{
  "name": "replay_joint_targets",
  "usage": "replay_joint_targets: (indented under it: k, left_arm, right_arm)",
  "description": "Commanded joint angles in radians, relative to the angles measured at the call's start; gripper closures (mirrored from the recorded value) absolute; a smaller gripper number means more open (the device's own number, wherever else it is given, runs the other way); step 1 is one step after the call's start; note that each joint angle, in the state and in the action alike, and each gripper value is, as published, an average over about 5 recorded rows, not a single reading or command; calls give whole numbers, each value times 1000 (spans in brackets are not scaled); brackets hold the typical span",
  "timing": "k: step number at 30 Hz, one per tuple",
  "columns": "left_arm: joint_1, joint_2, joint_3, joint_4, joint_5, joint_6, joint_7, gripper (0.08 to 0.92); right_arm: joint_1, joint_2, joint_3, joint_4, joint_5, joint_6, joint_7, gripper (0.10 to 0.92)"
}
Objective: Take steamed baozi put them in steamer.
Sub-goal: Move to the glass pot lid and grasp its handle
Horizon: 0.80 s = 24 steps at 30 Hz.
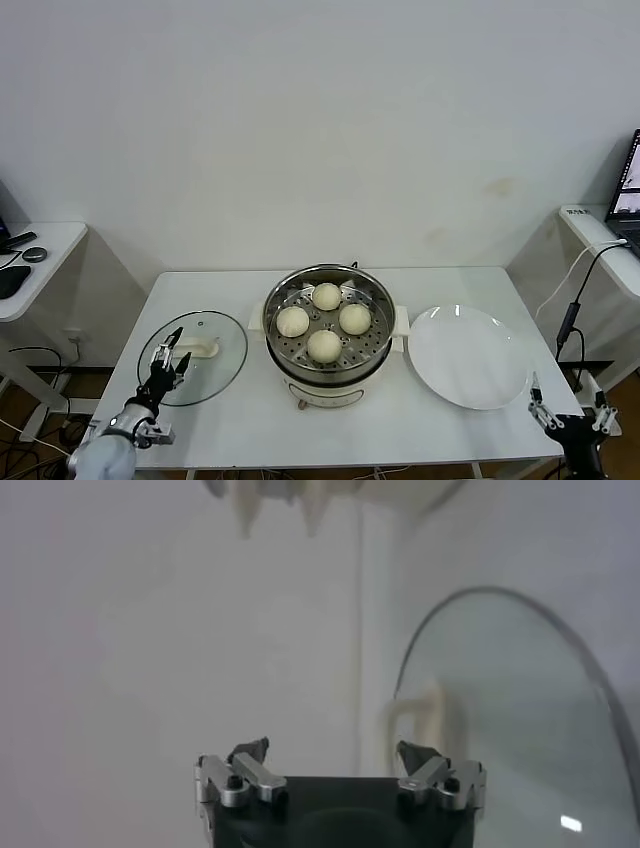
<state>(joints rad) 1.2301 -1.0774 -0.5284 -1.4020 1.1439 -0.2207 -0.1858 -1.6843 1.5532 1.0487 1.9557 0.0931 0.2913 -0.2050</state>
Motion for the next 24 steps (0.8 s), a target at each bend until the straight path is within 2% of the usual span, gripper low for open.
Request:
replay_joint_targets:
  k: [1,13,16,24]
  left_arm:
    - [-206,1,45,221,98,-3,-14,177]
    - [-271,-2,83,263,96,5,9,189]
    - [-272,-2,86,273,92,4,10,250]
    - [-222,7,79,230,35,4,2,483]
  right_arm:
    - [-35,22,-29,4,47,-17,-10,203]
    - [-36,23,-53,-2,69,-36,-19,203]
    - [-39,23,-58,-2,65,-39,-21,203]
    - [-48,23,-95,-6,75,-63,-35,203]
